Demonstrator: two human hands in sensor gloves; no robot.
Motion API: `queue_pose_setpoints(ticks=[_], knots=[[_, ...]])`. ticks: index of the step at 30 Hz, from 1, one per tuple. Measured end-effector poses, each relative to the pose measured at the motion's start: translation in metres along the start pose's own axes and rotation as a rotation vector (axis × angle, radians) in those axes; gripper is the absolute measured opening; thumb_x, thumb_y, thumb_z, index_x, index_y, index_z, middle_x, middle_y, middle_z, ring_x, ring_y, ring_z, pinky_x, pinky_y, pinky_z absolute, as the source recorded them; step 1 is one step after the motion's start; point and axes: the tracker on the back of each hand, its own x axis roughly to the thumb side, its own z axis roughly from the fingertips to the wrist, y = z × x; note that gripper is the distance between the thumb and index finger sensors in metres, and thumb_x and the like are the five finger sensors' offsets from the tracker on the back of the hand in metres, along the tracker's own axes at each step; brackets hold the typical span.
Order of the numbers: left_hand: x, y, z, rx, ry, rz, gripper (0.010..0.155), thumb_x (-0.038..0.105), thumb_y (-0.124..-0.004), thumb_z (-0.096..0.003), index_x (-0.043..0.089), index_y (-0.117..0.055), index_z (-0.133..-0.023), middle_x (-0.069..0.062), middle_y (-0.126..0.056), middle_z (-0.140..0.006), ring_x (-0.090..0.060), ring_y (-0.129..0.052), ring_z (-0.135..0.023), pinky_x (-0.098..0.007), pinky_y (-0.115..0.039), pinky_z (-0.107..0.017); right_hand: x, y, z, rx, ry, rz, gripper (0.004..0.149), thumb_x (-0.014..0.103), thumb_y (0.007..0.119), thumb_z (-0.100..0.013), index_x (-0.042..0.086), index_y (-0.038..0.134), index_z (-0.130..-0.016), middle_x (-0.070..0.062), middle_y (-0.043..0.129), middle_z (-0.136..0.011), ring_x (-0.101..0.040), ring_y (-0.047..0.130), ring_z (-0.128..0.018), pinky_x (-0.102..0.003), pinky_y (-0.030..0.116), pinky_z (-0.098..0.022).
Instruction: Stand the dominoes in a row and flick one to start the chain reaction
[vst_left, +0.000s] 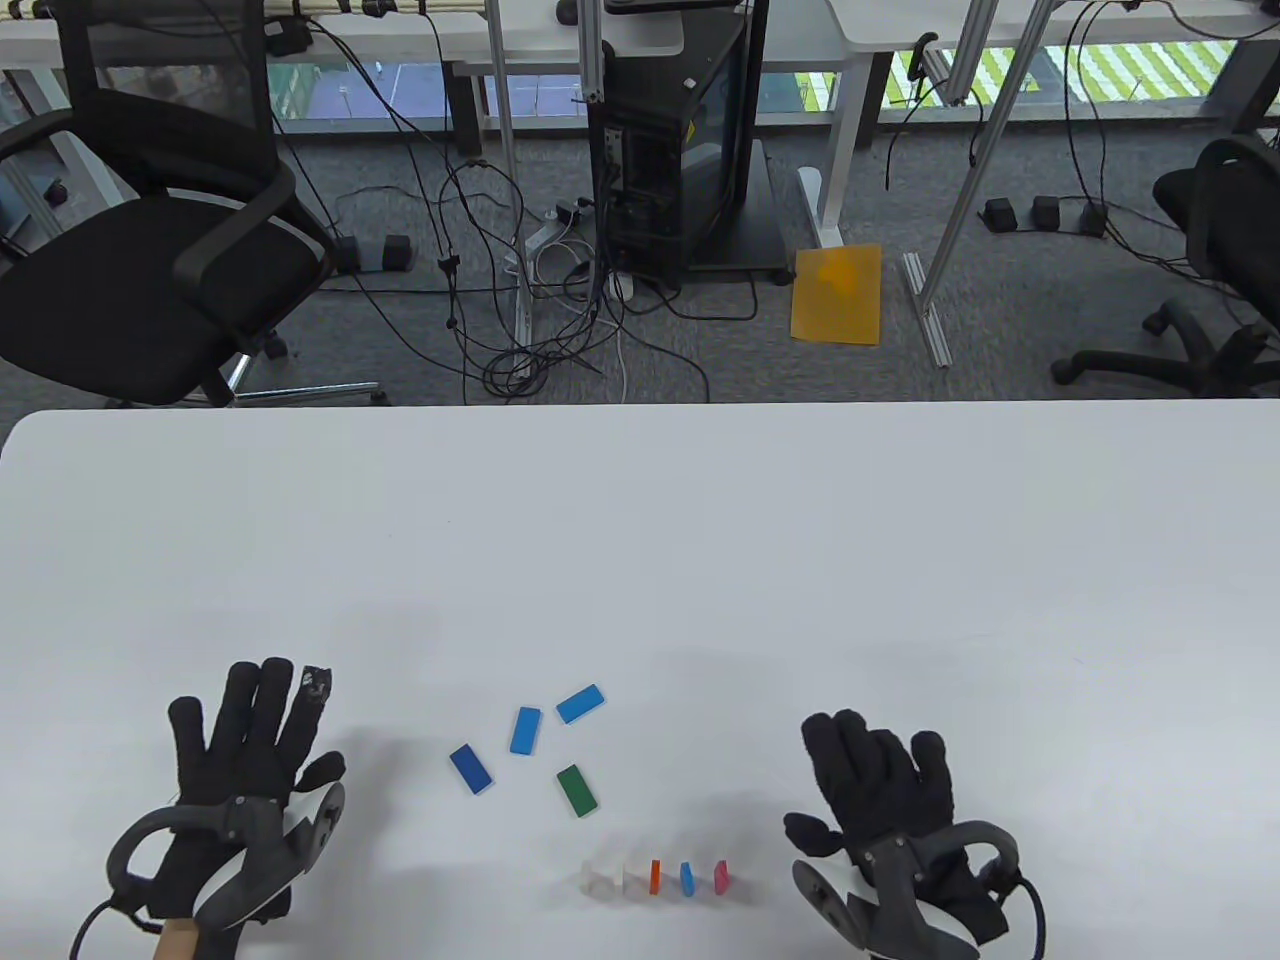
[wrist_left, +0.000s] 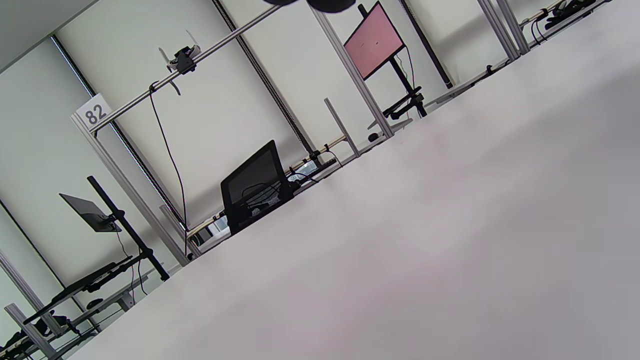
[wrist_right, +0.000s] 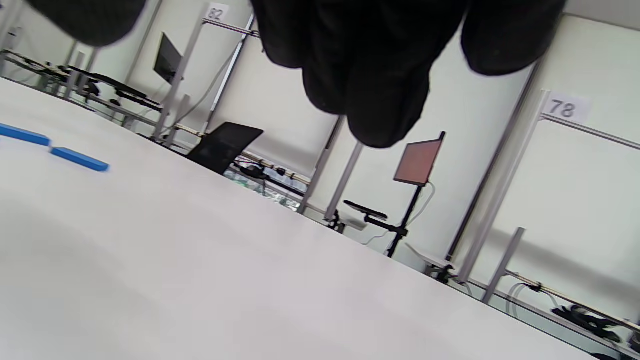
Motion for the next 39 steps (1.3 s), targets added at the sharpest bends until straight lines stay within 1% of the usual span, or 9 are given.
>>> queue_pose_setpoints(ticks=[7,12,17,20,27,31,34,36,39], knots=[[0.002,0.002,0.001,0.006,0.000,0.007,0.076,0.072,-0.030,-0.0479,0.040,-0.015,-0.115,0.008,-0.039,-0.129,-0.021,-0.042,-0.123,-0.060,-0.035,-0.084,-0.017,0.033,-0.001,0.090,0.108,0.096,0.095,0.060,0.060,-0.040,0.002,0.042,-0.112,-0.028,0.058,-0.110,-0.048,0.079,-0.090,-0.071,0.057,-0.060],[0.003,0.000,0.000,-0.004,-0.003,-0.015,0.076,0.072,-0.030,-0.0479,0.041,-0.016,-0.115,0.009,-0.040,-0.129,-0.021,-0.043,-0.123,-0.060,-0.036,-0.084,-0.007,0.041,-0.003,0.084,0.072,0.176,0.095,0.060,0.058,-0.040,0.002,0.037,-0.112,-0.030,0.053,-0.112,-0.055,0.073,-0.093,-0.072,0.056,-0.060],[0.002,0.000,0.000,-0.002,-0.007,-0.002,0.076,0.072,-0.030,-0.0478,0.041,-0.017,-0.115,0.009,-0.040,-0.129,-0.020,-0.042,-0.123,-0.060,-0.036,-0.084,-0.007,0.047,-0.004,0.117,0.080,0.131,0.094,0.060,0.057,-0.041,0.002,0.037,-0.112,-0.029,0.055,-0.111,-0.055,0.074,-0.092,-0.072,0.057,-0.060],[0.005,0.002,0.001,0.027,-0.027,0.018,0.075,0.071,-0.029,-0.0479,0.041,-0.019,-0.116,0.006,-0.044,-0.128,-0.020,-0.024,-0.121,-0.056,-0.029,-0.084,-0.008,0.051,-0.004,0.135,0.088,0.150,0.094,0.060,0.057,-0.041,0.002,0.038,-0.112,-0.029,0.055,-0.111,-0.054,0.074,-0.093,-0.072,0.057,-0.060],[-0.002,0.031,0.008,0.169,-0.048,0.186,0.075,0.072,-0.032,-0.0473,0.042,-0.023,-0.116,0.009,-0.046,-0.127,-0.016,-0.029,-0.123,-0.055,-0.027,-0.085,-0.011,0.056,-0.003,0.170,0.108,0.155,0.093,0.060,0.057,-0.040,0.003,0.038,-0.112,-0.029,0.056,-0.111,-0.053,0.075,-0.092,-0.071,0.057,-0.060],[0.014,0.059,0.010,0.251,-0.154,0.263,0.078,0.074,-0.042,-0.0446,0.045,-0.027,-0.115,0.012,-0.048,-0.127,-0.013,-0.029,-0.124,-0.054,-0.023,-0.087,-0.013,0.059,-0.003,0.178,0.117,0.140,0.092,0.059,0.058,-0.041,0.003,0.039,-0.112,-0.027,0.057,-0.111,-0.051,0.076,-0.092,-0.071,0.057,-0.060],[0.046,0.083,0.008,0.310,-0.386,0.262,0.081,0.077,-0.046,-0.0407,0.045,-0.034,-0.114,0.019,-0.055,-0.125,-0.010,-0.039,-0.123,-0.053,-0.031,-0.086,-0.013,0.059,-0.004,0.175,0.093,0.112,0.091,0.059,0.058,-0.041,0.004,0.041,-0.112,-0.027,0.059,-0.111,-0.050,0.078,-0.092,-0.071,0.058,-0.060],[0.068,0.092,0.004,0.314,-0.536,0.325,0.077,0.076,-0.055,-0.0363,0.051,-0.045,-0.108,0.024,-0.060,-0.120,-0.007,-0.044,-0.122,-0.052,-0.035,-0.086,-0.012,0.058,-0.004,0.163,0.086,0.108,0.091,0.059,0.058,-0.041,0.005,0.042,-0.112,-0.026,0.060,-0.111,-0.049,0.079,-0.092,-0.071,0.058,-0.061],[0.103,0.102,-0.004,0.301,-0.612,0.288,0.077,0.073,-0.064,-0.0317,0.053,-0.051,-0.104,0.027,-0.064,-0.117,-0.006,-0.045,-0.122,-0.054,-0.035,-0.087,-0.013,0.057,-0.003,0.147,0.089,0.087,0.090,0.059,0.059,-0.041,0.005,0.042,-0.112,-0.025,0.061,-0.110,-0.048,0.080,-0.091,-0.071,0.058,-0.060]])
